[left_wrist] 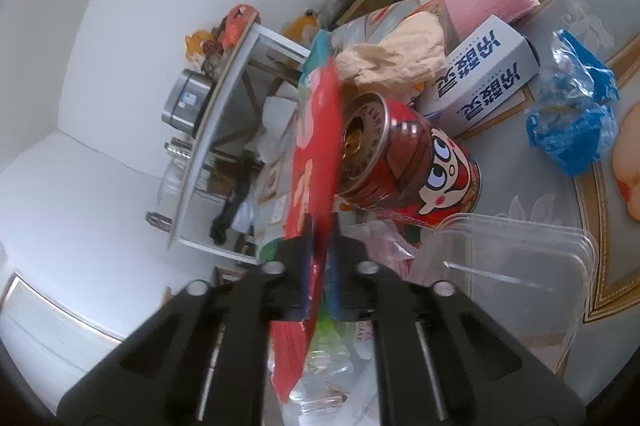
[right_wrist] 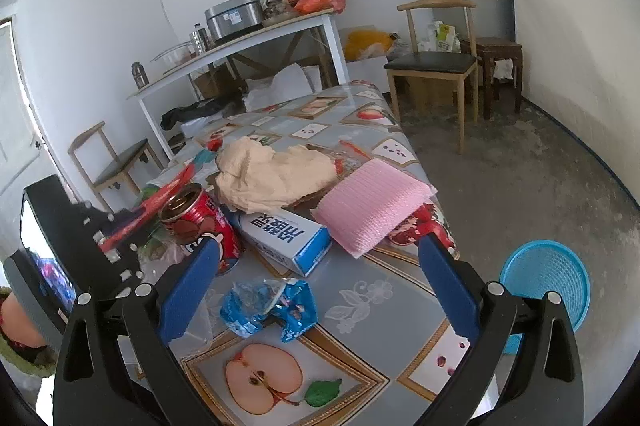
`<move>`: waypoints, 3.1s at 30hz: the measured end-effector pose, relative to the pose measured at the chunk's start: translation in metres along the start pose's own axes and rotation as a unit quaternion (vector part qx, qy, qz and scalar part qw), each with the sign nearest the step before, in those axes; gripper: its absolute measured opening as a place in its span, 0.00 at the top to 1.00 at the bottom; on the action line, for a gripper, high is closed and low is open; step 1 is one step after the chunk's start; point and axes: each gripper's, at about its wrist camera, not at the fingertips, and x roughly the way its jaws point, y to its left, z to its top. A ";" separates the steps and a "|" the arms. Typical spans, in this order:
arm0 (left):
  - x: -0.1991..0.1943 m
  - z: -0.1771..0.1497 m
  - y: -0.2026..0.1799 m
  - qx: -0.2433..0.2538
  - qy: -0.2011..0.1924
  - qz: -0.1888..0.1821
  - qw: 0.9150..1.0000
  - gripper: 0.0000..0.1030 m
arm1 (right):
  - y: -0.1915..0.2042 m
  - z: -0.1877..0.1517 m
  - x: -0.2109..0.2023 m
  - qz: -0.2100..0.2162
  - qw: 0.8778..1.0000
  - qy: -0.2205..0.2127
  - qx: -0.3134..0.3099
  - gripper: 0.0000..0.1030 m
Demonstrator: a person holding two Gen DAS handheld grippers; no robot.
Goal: Collect trash
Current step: 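Lift the red snack bag with the left tool away from the table, then grasp the clear plastic box with the right tool while the left tool holds the red bag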
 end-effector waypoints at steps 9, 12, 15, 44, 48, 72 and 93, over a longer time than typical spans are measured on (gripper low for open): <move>-0.034 -0.001 0.005 0.003 -0.045 0.092 0.995 1.00 | -0.005 0.001 -0.016 -0.009 1.000 -0.012 0.000 0.06; -0.048 -0.003 0.023 -0.020 -0.059 0.135 0.989 1.00 | -0.005 0.002 -0.024 -0.013 1.000 -0.020 -0.002 0.06; -0.064 -0.007 0.049 -0.068 -0.066 0.171 0.981 1.00 | -0.005 0.003 -0.034 -0.018 0.999 -0.029 -0.006 0.06; -0.154 -0.196 0.174 -0.605 -0.136 -0.175 0.765 1.00 | 0.094 -0.012 -0.015 0.195 0.957 0.102 -0.189 0.06; -0.156 -0.212 0.176 -0.621 -0.132 -0.172 0.753 1.00 | 0.158 -0.023 0.002 0.262 0.881 0.124 -0.374 0.06; -0.124 -0.257 0.162 -0.647 -0.097 -0.208 0.727 1.00 | 0.269 -0.079 0.103 0.282 0.610 0.341 -0.657 0.06; -0.143 -0.243 0.162 -0.650 -0.117 -0.191 0.727 1.00 | 0.198 0.029 0.034 0.374 0.839 0.212 -0.335 0.11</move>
